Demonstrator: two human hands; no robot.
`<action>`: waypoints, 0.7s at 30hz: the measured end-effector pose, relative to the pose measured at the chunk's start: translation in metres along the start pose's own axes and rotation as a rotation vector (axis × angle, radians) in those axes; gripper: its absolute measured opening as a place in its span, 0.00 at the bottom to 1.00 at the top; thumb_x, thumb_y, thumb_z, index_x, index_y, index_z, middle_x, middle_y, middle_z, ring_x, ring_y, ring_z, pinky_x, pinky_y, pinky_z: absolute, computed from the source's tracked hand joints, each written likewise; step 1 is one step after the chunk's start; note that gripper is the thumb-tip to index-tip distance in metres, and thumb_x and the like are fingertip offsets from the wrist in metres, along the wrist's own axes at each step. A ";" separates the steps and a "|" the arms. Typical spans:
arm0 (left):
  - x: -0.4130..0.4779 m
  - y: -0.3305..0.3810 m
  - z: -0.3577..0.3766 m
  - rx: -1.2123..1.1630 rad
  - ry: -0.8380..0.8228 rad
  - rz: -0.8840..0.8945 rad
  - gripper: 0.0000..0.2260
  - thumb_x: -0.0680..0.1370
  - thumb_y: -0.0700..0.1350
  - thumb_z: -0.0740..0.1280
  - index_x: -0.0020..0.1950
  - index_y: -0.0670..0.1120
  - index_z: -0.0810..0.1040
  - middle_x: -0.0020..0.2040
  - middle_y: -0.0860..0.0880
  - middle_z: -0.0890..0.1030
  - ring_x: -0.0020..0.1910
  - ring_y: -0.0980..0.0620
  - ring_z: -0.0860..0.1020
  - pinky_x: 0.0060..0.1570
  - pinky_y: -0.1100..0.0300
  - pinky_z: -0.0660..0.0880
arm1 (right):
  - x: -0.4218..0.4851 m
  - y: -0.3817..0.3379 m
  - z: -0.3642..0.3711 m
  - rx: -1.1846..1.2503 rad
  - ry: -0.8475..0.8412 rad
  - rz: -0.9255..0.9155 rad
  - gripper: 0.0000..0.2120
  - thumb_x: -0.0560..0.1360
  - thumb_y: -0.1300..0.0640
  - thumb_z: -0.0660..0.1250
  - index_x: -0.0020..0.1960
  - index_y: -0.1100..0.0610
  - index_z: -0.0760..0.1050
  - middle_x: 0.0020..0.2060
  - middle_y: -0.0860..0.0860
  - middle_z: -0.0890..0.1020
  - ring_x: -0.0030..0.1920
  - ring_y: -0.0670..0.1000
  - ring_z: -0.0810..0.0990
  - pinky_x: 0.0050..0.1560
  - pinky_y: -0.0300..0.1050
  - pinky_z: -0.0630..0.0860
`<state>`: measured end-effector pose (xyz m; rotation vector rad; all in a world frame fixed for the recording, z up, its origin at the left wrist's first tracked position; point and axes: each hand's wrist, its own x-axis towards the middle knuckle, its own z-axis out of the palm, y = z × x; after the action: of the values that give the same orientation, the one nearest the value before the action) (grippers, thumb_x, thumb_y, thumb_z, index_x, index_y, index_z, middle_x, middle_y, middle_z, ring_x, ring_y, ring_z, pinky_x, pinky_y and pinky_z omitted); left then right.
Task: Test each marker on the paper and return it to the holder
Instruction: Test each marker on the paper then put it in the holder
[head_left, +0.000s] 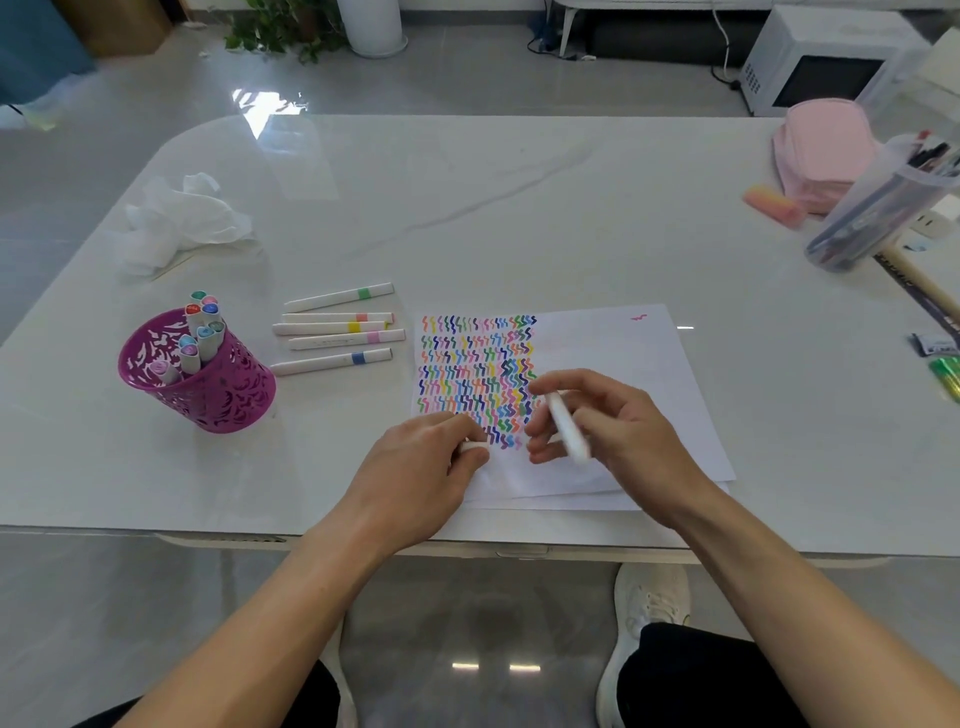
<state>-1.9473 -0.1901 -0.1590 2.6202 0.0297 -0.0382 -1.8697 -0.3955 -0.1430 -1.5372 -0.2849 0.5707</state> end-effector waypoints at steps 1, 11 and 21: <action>0.000 0.000 0.001 -0.001 -0.012 -0.007 0.08 0.83 0.53 0.62 0.55 0.53 0.78 0.51 0.57 0.80 0.48 0.56 0.76 0.48 0.59 0.75 | 0.000 0.002 -0.001 -0.012 -0.014 -0.001 0.19 0.79 0.77 0.54 0.55 0.62 0.79 0.43 0.62 0.85 0.43 0.61 0.85 0.50 0.57 0.85; -0.001 0.000 0.001 -0.015 -0.021 -0.029 0.07 0.83 0.52 0.62 0.52 0.53 0.78 0.49 0.57 0.81 0.46 0.55 0.75 0.47 0.60 0.72 | -0.002 0.011 0.003 -0.187 0.089 -0.013 0.12 0.85 0.58 0.59 0.50 0.58 0.80 0.31 0.57 0.80 0.30 0.56 0.77 0.32 0.50 0.76; -0.001 0.000 0.001 -0.040 -0.025 -0.060 0.07 0.83 0.52 0.62 0.54 0.54 0.78 0.49 0.57 0.80 0.46 0.55 0.75 0.46 0.61 0.71 | -0.006 0.025 0.007 -0.287 0.218 -0.024 0.14 0.76 0.62 0.74 0.40 0.58 0.69 0.30 0.58 0.82 0.27 0.54 0.79 0.27 0.44 0.72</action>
<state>-1.9482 -0.1906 -0.1598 2.5784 0.0995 -0.0911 -1.8829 -0.3943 -0.1661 -1.8544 -0.2238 0.3492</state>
